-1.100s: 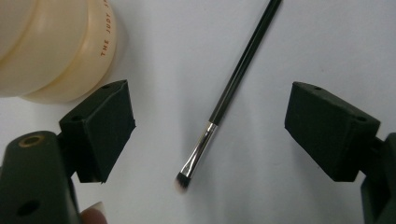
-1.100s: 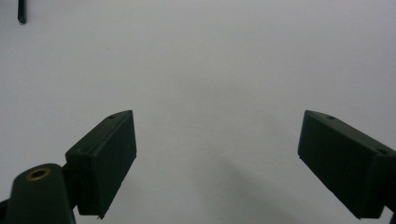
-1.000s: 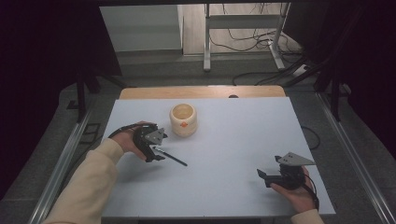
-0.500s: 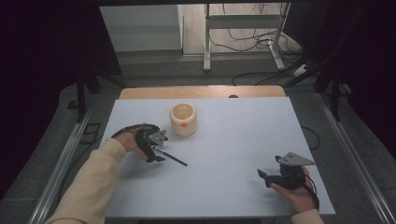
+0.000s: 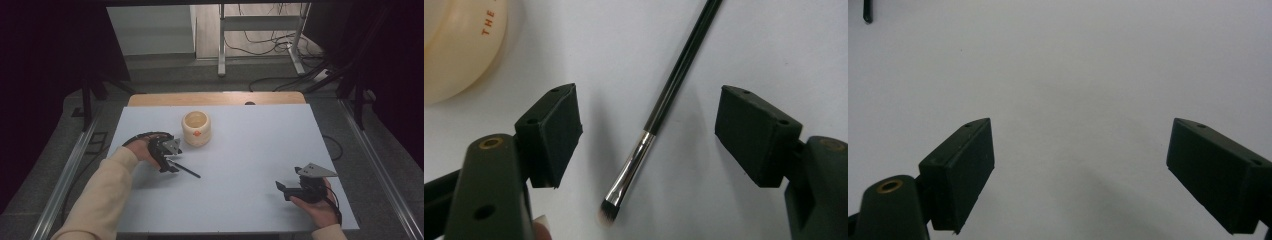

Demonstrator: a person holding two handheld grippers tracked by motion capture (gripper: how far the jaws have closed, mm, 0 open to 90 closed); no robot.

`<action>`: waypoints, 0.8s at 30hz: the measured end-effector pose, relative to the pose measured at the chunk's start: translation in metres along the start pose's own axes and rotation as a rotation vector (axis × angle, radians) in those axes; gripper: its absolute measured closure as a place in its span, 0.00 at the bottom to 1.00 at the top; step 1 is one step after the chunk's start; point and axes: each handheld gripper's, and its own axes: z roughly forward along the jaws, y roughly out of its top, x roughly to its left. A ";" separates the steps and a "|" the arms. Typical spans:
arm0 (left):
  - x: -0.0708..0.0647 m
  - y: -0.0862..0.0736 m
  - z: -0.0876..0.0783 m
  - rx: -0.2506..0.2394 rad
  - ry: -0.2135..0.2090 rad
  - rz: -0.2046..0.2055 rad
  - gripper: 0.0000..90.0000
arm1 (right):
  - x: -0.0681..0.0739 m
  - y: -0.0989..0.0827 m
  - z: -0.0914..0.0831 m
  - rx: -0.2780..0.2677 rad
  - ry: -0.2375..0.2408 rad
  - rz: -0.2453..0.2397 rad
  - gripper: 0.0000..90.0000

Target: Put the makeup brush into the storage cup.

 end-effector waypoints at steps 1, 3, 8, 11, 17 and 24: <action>0.000 0.000 0.001 0.001 -0.005 0.000 0.30 | 0.000 0.000 0.000 0.000 0.000 0.000 0.13; 0.001 0.000 0.003 0.009 -0.018 0.005 0.32 | 0.000 0.000 0.000 0.001 0.001 -0.001 0.13; 0.003 -0.001 0.006 0.024 -0.064 -0.003 0.40 | 0.000 0.000 0.000 0.000 0.001 -0.002 0.13; 0.005 -0.001 0.006 0.017 -0.088 -0.005 0.44 | 0.000 0.000 0.000 -0.001 0.001 -0.001 0.13; 0.009 -0.001 0.005 0.012 -0.097 -0.021 0.58 | 0.000 0.000 0.000 -0.001 0.001 -0.001 0.13; 0.002 0.005 0.005 0.046 -0.096 0.061 0.78 | 0.000 0.001 -0.001 -0.005 -0.001 -0.001 0.13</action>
